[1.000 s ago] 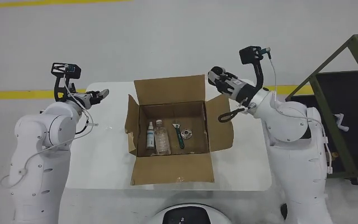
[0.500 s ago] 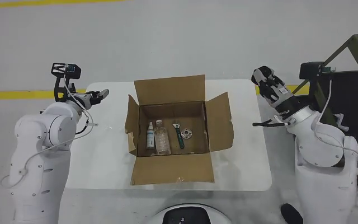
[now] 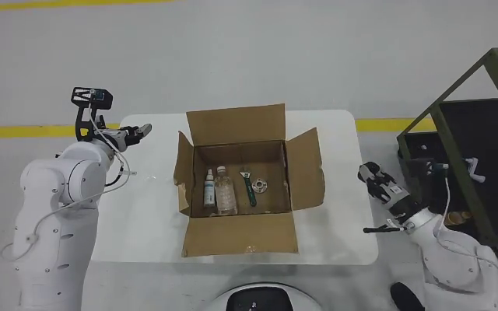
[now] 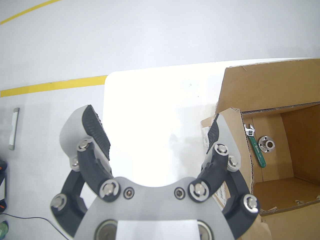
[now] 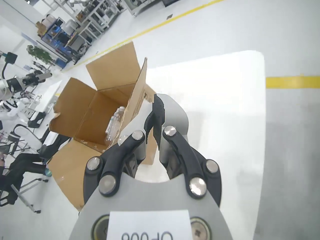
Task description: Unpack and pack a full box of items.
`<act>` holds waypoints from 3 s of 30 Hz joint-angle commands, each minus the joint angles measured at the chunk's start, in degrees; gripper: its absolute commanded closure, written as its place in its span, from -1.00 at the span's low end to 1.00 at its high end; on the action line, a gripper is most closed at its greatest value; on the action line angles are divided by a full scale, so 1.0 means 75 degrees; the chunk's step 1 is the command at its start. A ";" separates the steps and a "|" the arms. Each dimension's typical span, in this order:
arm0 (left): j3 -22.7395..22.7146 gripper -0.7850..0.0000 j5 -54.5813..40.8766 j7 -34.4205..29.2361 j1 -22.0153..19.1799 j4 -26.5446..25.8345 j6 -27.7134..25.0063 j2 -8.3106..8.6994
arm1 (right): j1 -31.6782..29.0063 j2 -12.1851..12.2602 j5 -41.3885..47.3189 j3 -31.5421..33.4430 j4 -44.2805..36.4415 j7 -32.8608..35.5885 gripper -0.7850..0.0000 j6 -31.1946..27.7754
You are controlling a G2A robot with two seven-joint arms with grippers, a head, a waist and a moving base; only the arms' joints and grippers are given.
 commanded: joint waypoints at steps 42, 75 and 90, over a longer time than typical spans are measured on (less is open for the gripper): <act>0.0000 -1.00 0.0000 0.0000 0.0000 0.0000 0.0000 0.0000 | 0.2451 0.0128 -0.2220 -0.3761 0.0869 0.2009 1.00 0.0001; -0.0145 -1.00 -0.0277 0.1761 0.1352 -0.0288 -0.1246 0.0086 | 0.2165 0.0292 -0.1801 -0.3597 0.0639 0.1319 1.00 0.0673; -0.0509 1.00 0.0516 0.3472 0.2480 -0.0706 -0.4587 0.0355 | 0.2070 0.0369 -0.1687 -0.3572 0.0604 0.1288 1.00 0.0794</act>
